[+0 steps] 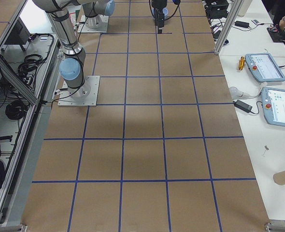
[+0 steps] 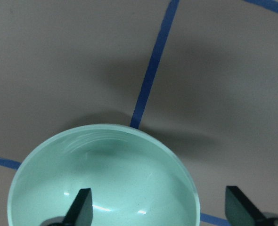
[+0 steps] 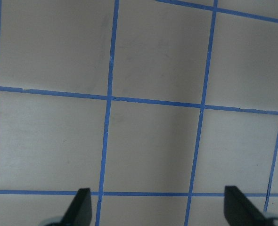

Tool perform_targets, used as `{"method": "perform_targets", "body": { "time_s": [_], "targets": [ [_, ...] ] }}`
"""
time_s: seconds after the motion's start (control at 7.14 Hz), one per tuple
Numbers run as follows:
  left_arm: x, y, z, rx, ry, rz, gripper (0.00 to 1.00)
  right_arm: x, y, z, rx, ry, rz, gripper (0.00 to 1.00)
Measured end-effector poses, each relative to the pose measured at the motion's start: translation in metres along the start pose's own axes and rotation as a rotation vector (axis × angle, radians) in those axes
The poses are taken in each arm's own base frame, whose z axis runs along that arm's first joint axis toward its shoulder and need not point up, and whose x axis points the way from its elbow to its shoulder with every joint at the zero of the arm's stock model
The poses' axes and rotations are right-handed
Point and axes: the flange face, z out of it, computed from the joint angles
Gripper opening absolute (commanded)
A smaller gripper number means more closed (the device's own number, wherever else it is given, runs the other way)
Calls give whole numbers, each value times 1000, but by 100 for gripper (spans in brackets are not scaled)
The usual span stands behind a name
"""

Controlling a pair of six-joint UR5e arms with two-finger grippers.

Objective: Stack green bowl on blue bowl
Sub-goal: 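Grasp the mint-green bowl rim with the left gripper near the robot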

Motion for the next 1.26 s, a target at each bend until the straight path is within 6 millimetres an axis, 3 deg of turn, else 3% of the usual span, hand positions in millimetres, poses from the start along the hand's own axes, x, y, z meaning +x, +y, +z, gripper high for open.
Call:
{"method": "perform_targets", "body": {
  "time_s": [0.42, 0.56, 0.7, 0.84, 0.98, 1.26],
  "targets": [
    [-3, 8, 21, -3, 9, 11, 100, 0, 0, 0, 0, 0, 0, 100],
    [-3, 10, 28, -6, 17, 12, 95, 0, 0, 0, 0, 0, 0, 100],
    [-3, 11, 33, -5, 25, 12, 62, 0, 0, 0, 0, 0, 0, 100],
    [-3, 12, 37, -4, 30, 12, 19, 0, 0, 0, 0, 0, 0, 100],
    [-3, 13, 38, -4, 31, 13, 0, 0, 0, 0, 0, 0, 1, 100],
    [-3, 13, 38, -6, 34, 22, 0, 0, 0, 0, 0, 0, 1, 100]
  ]
}}
